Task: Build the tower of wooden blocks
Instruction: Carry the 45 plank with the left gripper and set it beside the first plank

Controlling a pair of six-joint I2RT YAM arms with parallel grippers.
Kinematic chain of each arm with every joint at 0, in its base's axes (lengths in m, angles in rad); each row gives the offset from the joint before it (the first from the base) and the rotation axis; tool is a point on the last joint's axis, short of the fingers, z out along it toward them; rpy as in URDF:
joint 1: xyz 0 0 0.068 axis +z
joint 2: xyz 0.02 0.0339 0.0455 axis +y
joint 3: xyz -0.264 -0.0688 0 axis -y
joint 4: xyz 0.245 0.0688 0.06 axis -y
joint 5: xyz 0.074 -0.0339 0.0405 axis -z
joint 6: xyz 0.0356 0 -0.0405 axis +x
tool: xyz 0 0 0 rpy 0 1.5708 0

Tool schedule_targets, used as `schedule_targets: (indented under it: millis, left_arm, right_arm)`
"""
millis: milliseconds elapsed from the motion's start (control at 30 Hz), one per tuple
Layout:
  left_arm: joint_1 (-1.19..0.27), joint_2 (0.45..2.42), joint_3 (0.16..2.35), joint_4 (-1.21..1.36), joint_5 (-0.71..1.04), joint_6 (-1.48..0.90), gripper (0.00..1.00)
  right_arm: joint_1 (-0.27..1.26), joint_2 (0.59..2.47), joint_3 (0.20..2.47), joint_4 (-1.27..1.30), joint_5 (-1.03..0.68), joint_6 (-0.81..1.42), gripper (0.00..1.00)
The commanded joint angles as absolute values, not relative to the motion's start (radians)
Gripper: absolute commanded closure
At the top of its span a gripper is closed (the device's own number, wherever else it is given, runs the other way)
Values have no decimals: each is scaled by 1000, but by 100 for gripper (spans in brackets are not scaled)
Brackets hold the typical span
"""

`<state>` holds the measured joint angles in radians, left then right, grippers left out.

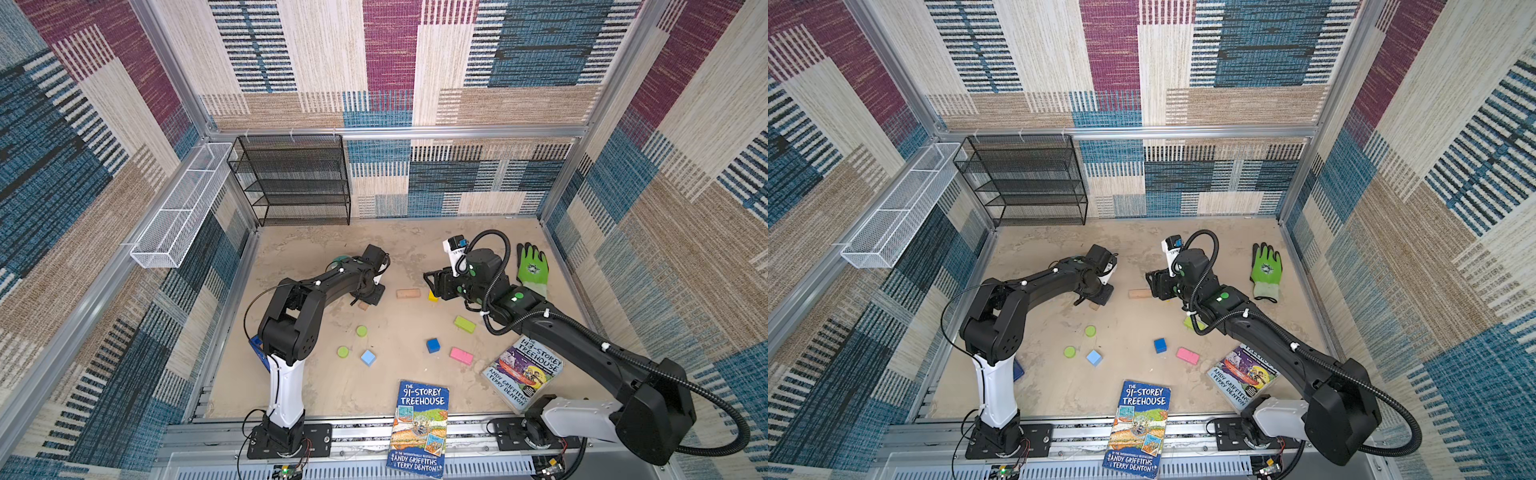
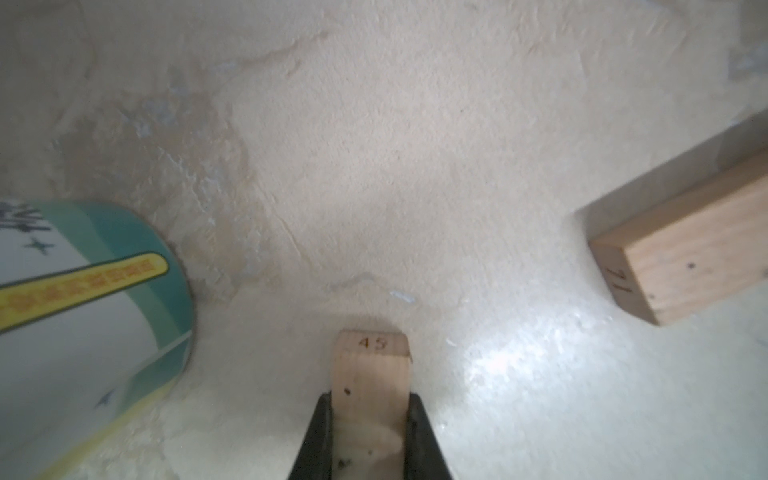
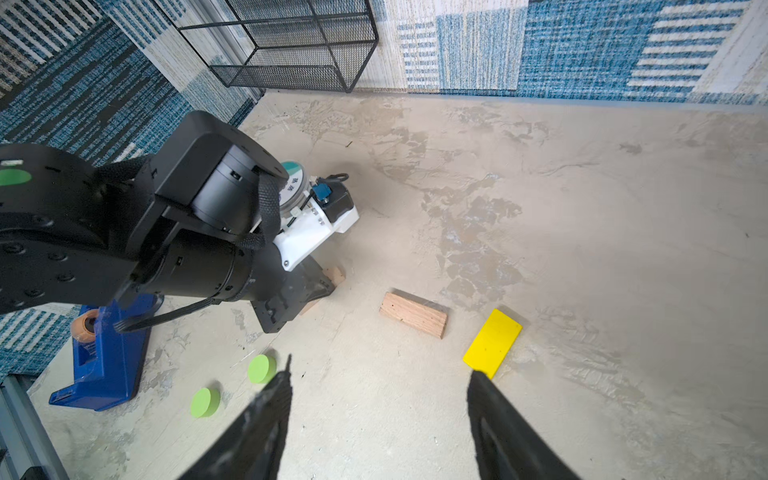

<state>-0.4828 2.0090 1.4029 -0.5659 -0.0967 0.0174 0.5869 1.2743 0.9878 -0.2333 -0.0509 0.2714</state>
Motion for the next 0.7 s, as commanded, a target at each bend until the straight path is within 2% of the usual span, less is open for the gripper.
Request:
schedule_targets:
  millis: [0,100,333,667]
  left_arm:
    - [-485,1983,1388,-612,-92,33,96]
    - [-493,1937,1362,-613,-81,41,100]
    - [-575,1848,1344,-638,-26,117,100]
    - [-719,1878,1414,-671,-24,221,100]
  right_arm:
    - [588,1269,985,-207,-38,276,31]
    - [581,1269,979,-199,-32,270,30]
    - [529,1260,964,-179,-96,271,30]
    - [450,1185,948,-180,-130,277,30]
